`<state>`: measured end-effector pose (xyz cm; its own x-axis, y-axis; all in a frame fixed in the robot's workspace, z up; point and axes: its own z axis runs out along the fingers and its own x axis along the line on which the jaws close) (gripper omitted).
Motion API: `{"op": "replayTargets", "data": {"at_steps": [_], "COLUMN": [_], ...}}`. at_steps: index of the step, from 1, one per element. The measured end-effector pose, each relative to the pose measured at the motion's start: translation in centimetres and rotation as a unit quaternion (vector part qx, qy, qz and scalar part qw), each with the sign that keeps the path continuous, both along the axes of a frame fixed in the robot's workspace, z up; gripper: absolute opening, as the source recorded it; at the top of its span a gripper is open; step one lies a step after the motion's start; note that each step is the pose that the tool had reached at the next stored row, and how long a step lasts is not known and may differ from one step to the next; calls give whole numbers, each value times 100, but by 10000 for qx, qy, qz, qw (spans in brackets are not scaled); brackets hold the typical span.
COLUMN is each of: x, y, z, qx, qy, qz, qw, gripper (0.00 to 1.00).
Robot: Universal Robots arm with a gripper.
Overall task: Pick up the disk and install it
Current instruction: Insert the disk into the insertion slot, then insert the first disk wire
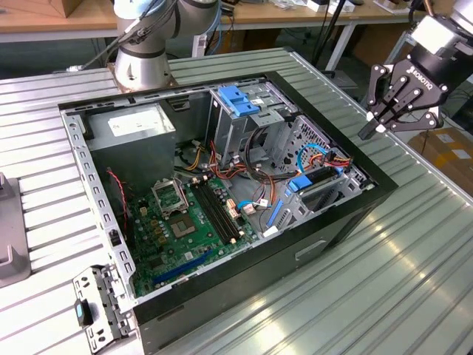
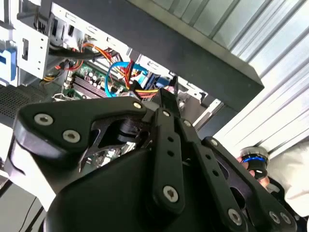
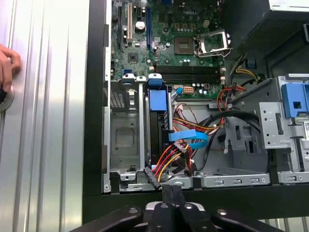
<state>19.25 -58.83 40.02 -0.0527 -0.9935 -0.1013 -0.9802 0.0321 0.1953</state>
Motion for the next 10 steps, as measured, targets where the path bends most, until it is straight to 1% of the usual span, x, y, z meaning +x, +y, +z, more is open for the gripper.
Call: {"op": "replayTargets", "data": {"at_steps": [10], "x": [4], "y": [-1], "z": [-6], "qx": [0], "qy": [0], "qz": [1], "qw": [10000], "gripper": [10]}}
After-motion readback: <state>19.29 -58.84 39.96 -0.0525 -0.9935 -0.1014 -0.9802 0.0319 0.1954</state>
